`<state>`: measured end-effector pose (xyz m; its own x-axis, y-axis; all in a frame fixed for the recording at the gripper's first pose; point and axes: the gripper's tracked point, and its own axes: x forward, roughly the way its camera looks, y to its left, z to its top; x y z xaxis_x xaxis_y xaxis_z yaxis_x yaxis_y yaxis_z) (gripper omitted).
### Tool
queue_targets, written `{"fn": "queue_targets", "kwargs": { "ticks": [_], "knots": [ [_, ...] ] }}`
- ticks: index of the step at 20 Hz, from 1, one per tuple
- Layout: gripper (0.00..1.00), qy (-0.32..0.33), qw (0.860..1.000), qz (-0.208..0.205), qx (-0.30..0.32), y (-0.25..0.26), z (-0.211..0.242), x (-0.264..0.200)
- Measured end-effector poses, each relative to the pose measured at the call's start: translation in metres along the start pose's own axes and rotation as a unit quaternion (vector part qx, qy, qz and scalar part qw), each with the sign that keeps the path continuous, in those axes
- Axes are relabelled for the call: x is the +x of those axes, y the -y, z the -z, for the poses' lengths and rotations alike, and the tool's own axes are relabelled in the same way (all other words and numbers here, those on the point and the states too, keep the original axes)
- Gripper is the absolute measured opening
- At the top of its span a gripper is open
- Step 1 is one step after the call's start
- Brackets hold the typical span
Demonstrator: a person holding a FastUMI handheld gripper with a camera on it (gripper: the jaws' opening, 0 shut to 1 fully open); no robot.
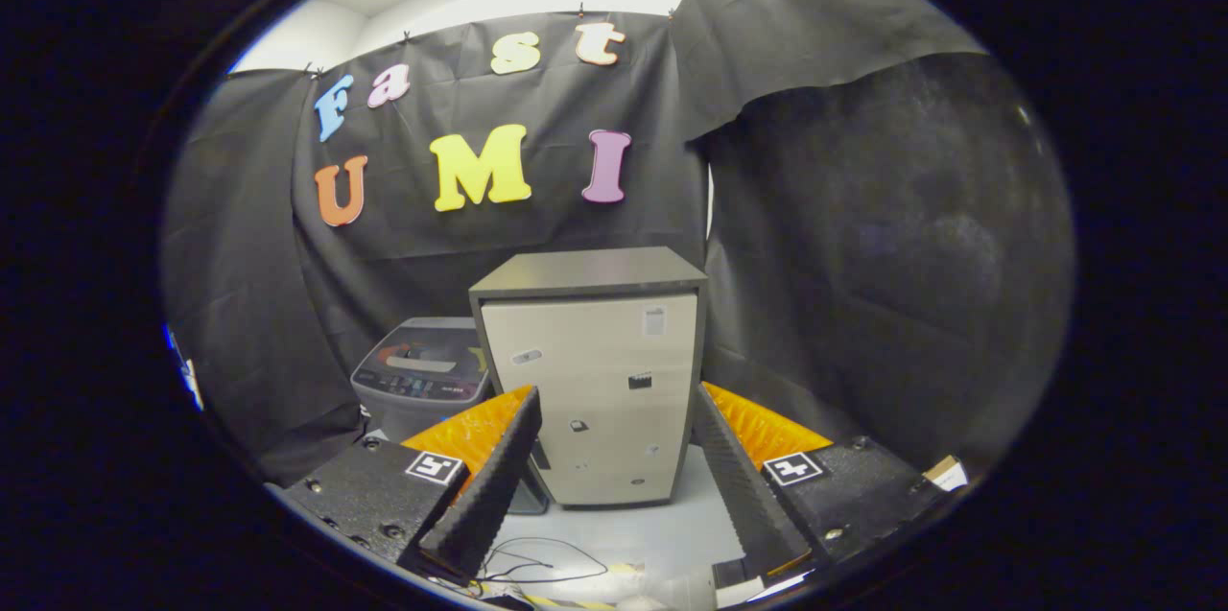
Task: Put the clothes into the washing machine and then close the washing machine lid.
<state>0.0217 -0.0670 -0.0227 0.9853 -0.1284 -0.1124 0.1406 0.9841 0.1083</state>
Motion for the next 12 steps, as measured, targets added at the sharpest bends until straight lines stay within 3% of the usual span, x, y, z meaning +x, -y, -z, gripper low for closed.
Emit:
{"fn": "queue_targets", "kwargs": {
  "ticks": [12],
  "knots": [
    [0.99,0.001,1.0,-0.007,-0.026,0.01,0.016,-0.024]
  ]
}}
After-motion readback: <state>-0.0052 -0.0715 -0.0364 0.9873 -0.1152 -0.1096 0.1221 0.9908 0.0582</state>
